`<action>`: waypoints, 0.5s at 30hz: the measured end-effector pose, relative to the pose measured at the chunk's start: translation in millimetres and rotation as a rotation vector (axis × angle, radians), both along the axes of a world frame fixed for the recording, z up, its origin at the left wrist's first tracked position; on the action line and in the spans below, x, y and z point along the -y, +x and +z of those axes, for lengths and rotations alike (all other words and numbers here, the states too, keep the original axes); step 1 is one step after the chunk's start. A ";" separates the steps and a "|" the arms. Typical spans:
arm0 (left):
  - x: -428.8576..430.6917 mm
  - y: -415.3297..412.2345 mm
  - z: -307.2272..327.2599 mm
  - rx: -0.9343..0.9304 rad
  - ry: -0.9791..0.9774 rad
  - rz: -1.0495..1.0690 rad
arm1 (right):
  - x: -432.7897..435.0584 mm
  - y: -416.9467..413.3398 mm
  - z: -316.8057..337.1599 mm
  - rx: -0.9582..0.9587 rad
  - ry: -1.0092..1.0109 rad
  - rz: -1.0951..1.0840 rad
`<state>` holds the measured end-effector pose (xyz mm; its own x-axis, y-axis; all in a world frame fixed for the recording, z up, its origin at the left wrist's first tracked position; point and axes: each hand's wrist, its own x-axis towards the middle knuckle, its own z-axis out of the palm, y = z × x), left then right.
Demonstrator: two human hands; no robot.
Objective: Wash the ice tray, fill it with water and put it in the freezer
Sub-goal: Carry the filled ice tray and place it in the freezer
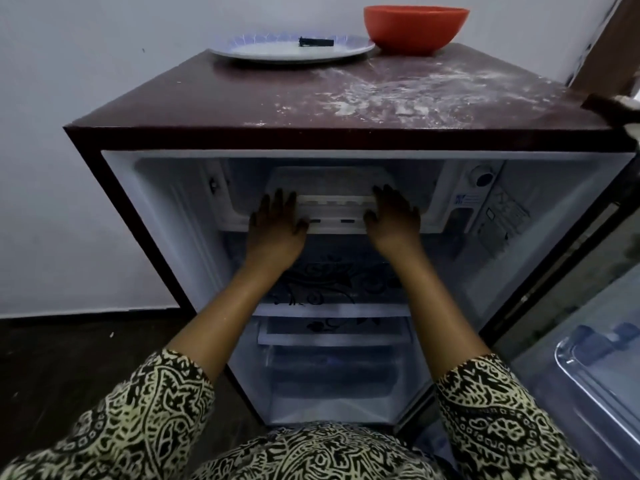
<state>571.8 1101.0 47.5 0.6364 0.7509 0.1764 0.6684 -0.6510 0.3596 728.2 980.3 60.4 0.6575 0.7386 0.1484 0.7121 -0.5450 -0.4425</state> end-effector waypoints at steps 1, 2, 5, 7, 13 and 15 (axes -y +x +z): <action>3.4 -0.5 -1.7 -0.040 0.009 0.008 | -0.7 -0.8 -4.3 0.047 -0.054 0.007; 4.1 0.1 -3.8 -0.074 0.016 0.019 | -2.2 0.0 -7.0 0.070 -0.089 0.006; 3.0 2.9 -3.3 -0.122 0.049 0.035 | -7.1 0.7 -13.9 0.095 -0.120 -0.001; -0.7 5.2 -1.0 -0.158 0.051 0.028 | -8.3 1.2 -17.2 0.114 -0.127 0.001; -15.1 16.0 8.0 -0.242 0.097 0.005 | -22.5 13.9 -14.3 0.116 -0.187 0.001; -18.3 18.1 11.2 -0.260 0.065 -0.004 | -24.9 15.3 -10.8 0.113 -0.193 0.005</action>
